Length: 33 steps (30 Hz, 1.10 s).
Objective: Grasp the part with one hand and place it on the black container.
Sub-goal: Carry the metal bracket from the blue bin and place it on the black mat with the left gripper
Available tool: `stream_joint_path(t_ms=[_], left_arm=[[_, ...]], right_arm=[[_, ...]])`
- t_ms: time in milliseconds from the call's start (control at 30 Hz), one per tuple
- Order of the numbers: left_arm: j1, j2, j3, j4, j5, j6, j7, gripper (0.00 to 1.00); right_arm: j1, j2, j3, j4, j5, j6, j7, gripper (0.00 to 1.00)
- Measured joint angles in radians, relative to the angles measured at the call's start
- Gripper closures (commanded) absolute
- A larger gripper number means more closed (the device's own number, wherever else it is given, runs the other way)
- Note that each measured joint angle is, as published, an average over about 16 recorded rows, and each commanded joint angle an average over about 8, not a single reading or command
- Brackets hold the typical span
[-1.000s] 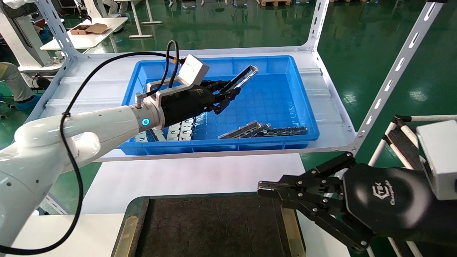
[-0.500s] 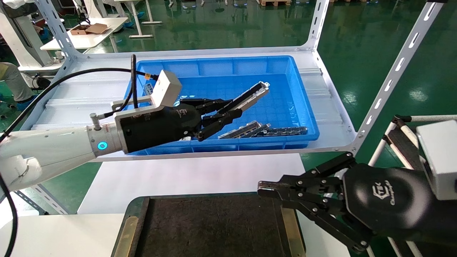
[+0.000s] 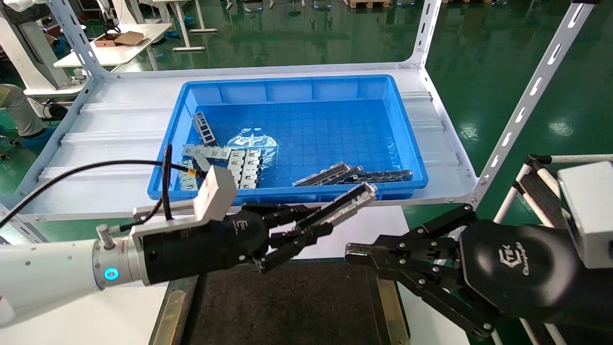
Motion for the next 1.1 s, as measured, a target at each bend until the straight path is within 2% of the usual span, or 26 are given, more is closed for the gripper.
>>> stream_joint_path(t_ms=[200, 433, 733, 1100], left_arm=[[0.13, -0.048, 0.04, -0.202, 0.024, -0.225, -0.077, 1.0], [0.255, -0.03, 0.091, -0.314, 0.054, -0.465, -0.129, 1.0], [0.365, 0.089, 0.14, -0.327, 0.074, -0.73, -0.146, 1.0], [0.436, 0.266, 0.198, -0.318, 0.056, -1.093, -0.153, 1.0]], right_arm=[[0.0, 0.0, 0.0, 0.0, 0.0, 0.0, 0.0, 1.0], [0.0, 0.0, -0.001, 0.0, 0.001, 0.0, 0.0, 1.0], [0.0, 0.001, -0.001, 0.0, 0.001, 0.001, -0.001, 1.0], [0.0, 0.001, -0.002, 0.0, 0.001, 0.001, -0.001, 1.0]])
